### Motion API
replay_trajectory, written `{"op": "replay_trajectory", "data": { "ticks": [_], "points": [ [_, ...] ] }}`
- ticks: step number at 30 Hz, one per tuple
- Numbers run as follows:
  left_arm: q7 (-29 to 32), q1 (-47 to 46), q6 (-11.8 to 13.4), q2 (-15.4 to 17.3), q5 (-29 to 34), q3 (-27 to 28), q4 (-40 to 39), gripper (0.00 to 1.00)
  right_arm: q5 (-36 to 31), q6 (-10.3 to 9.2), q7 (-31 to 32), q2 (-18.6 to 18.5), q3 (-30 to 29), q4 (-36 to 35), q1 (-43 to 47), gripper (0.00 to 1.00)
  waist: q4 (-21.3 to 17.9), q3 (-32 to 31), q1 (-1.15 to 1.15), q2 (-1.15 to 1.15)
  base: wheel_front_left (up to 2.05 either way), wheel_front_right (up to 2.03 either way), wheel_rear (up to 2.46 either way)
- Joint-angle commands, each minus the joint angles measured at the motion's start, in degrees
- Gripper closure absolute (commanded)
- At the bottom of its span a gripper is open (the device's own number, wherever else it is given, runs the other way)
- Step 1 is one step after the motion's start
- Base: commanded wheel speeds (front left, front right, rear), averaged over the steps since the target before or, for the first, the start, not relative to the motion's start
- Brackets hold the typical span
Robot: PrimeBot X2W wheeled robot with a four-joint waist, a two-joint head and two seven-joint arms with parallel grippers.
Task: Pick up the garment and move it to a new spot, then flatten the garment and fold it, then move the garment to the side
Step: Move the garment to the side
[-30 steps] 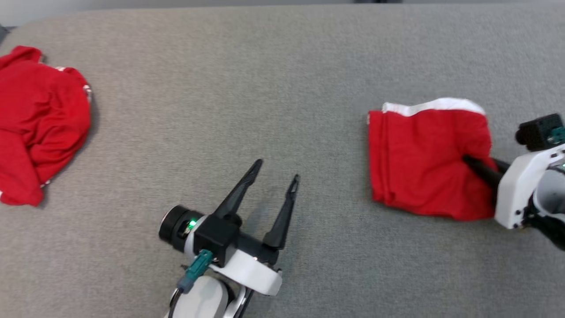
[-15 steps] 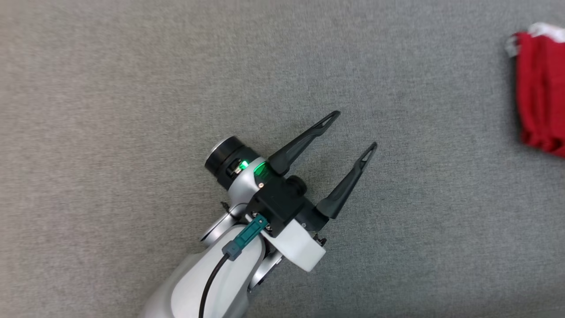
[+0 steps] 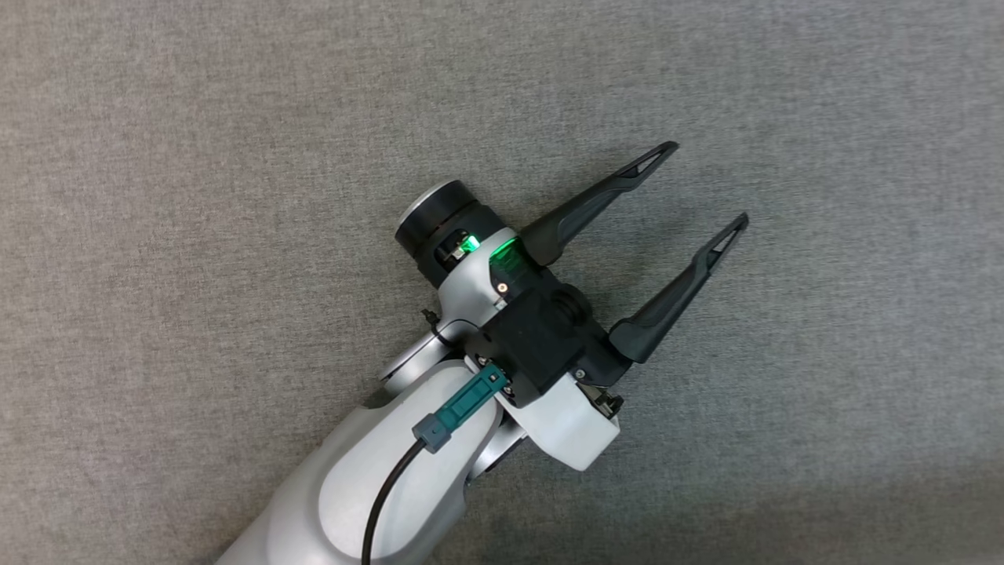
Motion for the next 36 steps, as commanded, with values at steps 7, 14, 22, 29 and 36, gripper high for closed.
{"op": "replay_trajectory", "data": {
  "ticks": [7,14,22,29,36],
  "points": [
    [0.4,0.2,0.9,1.6,-0.2,-0.7,2.1,0.00,-2.6,-0.06,-1.2,0.0,0.3,6.0,-4.8,1.00,1.8,1.8,0.00,0.00,0.00,0.00,0.00],
    [0.4,0.2,1.2,1.8,-1.0,-0.9,2.2,0.00,-3.0,-0.05,-1.8,2.5,0.5,10.1,-7.1,0.00,2.5,1.1,0.00,0.00,0.00,0.00,0.00],
    [0.2,1.7,1.8,0.9,-1.6,0.0,1.4,0.00,-3.6,-0.05,-4.1,7.3,-0.2,13.1,-9.8,0.00,2.3,-4.0,0.00,0.00,0.00,0.00,0.00],
    [0.2,5.9,3.1,0.7,-1.9,3.5,1.1,0.00,-1.1,-0.05,-8.7,15.9,-1.9,11.8,-8.9,0.00,1.5,-12.0,0.00,0.00,0.00,0.00,0.00],
    [0.2,12.7,4.3,0.7,-1.0,11.0,0.7,0.00,-1.2,-0.05,-12.1,23.5,-2.1,8.6,-4.1,0.00,1.4,-20.9,0.00,0.00,0.00,0.00,0.00]
  ]
}}
